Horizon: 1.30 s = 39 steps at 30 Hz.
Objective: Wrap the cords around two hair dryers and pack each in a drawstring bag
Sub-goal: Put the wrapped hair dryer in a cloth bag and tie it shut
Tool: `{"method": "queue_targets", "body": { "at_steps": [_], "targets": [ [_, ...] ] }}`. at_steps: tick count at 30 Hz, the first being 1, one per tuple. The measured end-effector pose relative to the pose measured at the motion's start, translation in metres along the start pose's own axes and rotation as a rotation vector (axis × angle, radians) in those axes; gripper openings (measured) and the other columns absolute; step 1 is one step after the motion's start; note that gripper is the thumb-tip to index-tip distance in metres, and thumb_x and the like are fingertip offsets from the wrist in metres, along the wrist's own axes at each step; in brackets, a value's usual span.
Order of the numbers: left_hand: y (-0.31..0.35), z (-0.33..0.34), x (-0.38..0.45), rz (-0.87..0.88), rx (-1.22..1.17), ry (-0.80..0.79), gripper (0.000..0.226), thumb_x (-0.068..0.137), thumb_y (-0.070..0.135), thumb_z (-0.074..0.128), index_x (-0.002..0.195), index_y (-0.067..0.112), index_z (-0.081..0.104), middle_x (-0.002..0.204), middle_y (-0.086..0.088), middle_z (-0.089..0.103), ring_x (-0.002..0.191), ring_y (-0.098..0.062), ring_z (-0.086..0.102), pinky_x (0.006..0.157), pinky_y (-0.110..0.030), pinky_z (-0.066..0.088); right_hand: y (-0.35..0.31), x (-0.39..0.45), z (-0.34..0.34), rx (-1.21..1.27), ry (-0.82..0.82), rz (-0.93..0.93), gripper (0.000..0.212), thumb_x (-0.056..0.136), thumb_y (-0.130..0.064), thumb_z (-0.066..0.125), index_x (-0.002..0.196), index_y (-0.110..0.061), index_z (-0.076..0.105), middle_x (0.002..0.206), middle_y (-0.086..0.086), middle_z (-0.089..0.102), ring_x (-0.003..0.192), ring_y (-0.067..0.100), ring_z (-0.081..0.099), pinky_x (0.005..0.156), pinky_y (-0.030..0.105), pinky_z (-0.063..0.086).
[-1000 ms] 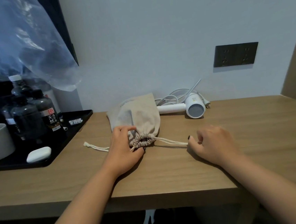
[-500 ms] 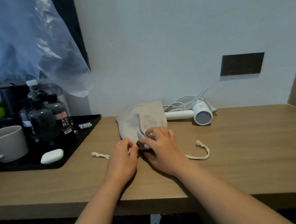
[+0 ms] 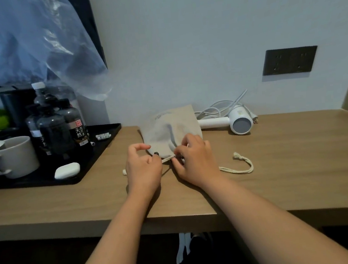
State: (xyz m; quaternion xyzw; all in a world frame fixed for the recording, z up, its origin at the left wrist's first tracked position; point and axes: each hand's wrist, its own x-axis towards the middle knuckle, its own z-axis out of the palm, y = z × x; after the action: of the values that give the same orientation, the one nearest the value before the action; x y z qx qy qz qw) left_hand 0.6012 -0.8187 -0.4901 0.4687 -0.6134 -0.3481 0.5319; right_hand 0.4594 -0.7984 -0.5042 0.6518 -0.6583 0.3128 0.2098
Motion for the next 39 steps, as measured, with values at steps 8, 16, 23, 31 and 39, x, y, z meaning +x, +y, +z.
{"method": "queue_targets", "body": {
  "at_steps": [8,16,23,31,39],
  "targets": [
    [0.006,-0.011,-0.008,-0.106,-0.098,0.004,0.026,0.087,0.011,0.059,0.107,0.026,0.050,0.061,0.001,0.056,0.053,-0.015,0.046,0.058,-0.034,0.042,0.004,-0.008,-0.020,0.319,-0.167,0.240,0.041,0.082,-0.032,0.072,0.120,-0.025,0.060,0.121,0.001,0.042,0.118,0.020,0.043,0.099,0.039,0.044],
    [0.012,-0.032,-0.044,-0.304,-0.394,-0.133,0.027,0.096,0.010,0.051,0.120,0.023,0.052,0.064,0.000,0.047,0.045,-0.009,0.032,0.042,-0.025,0.025,0.031,-0.034,-0.052,0.226,-0.348,0.440,0.020,0.088,-0.033,0.064,0.088,-0.017,0.074,0.103,0.007,0.065,0.105,0.027,0.055,0.087,0.037,0.046],
    [0.020,-0.032,-0.103,-0.482,-0.766,0.120,0.025,0.099,0.007,0.047,0.123,0.011,0.050,0.066,-0.003,0.044,0.042,-0.005,0.031,0.034,-0.016,0.024,0.021,-0.070,-0.096,0.509,-0.198,0.560,0.022,0.092,-0.024,0.060,0.080,-0.016,0.076,0.079,0.001,0.071,0.077,0.016,0.060,0.065,0.029,0.041],
    [0.027,-0.032,-0.169,-0.642,-0.927,-0.001,0.031,0.099,0.003,0.044,0.130,0.000,0.047,0.057,-0.002,0.041,0.038,-0.005,0.028,0.033,-0.016,0.020,-0.008,-0.116,-0.145,0.775,-0.150,0.635,0.023,0.093,-0.019,0.056,0.079,-0.013,0.074,0.086,0.001,0.072,0.075,0.012,0.059,0.067,0.025,0.043],
    [0.029,-0.045,-0.211,-0.565,-0.791,-0.283,0.023,0.099,0.006,0.045,0.113,0.002,0.063,0.069,-0.007,0.064,0.052,-0.008,0.051,0.053,-0.019,0.044,-0.041,-0.174,-0.164,1.068,-0.166,0.823,0.030,0.096,-0.004,0.049,0.096,-0.022,0.073,0.080,-0.001,0.068,0.059,0.012,0.048,0.057,0.022,0.038]
  ]
}}
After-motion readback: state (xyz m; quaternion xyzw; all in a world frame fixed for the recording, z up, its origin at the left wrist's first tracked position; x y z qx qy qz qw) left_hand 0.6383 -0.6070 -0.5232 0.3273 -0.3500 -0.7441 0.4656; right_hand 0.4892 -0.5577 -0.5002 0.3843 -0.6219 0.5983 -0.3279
